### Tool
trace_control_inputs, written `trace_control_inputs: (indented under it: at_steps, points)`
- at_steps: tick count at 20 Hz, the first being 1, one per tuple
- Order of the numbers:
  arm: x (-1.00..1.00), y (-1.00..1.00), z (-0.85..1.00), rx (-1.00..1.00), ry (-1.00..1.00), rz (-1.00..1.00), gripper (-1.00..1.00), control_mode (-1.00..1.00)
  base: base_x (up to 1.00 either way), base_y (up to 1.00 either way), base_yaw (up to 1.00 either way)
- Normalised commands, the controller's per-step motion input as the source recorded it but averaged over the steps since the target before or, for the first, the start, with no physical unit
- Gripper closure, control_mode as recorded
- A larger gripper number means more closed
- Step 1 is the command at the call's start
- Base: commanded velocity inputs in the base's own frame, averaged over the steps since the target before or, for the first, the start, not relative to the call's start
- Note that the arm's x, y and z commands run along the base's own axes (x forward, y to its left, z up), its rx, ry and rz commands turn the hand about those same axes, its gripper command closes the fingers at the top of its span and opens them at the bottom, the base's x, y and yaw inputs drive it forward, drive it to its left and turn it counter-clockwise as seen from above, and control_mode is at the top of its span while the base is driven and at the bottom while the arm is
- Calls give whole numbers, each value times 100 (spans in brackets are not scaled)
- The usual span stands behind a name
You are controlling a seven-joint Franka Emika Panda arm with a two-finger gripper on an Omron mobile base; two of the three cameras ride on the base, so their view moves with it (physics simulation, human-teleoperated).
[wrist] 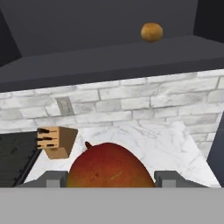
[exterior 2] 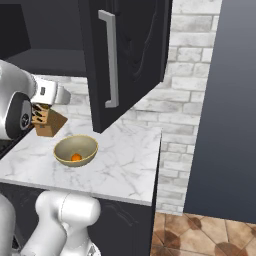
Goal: Open the cabinet. Pick the tangerine and mango from the cabinet and place them into the bowl. Then close the cabinet.
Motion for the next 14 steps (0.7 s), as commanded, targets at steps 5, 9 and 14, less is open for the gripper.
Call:
trace_control_inputs:
  at_steps: [5,9,14]
  points:
    - [-78,28,-69,0,3,7,100,-100,0,0,0]
    - [-8,9,-54,3,10,1,100,-100,0,0,0]
    - [23,0,-31,2,8,0,100,-100,0,0,0]
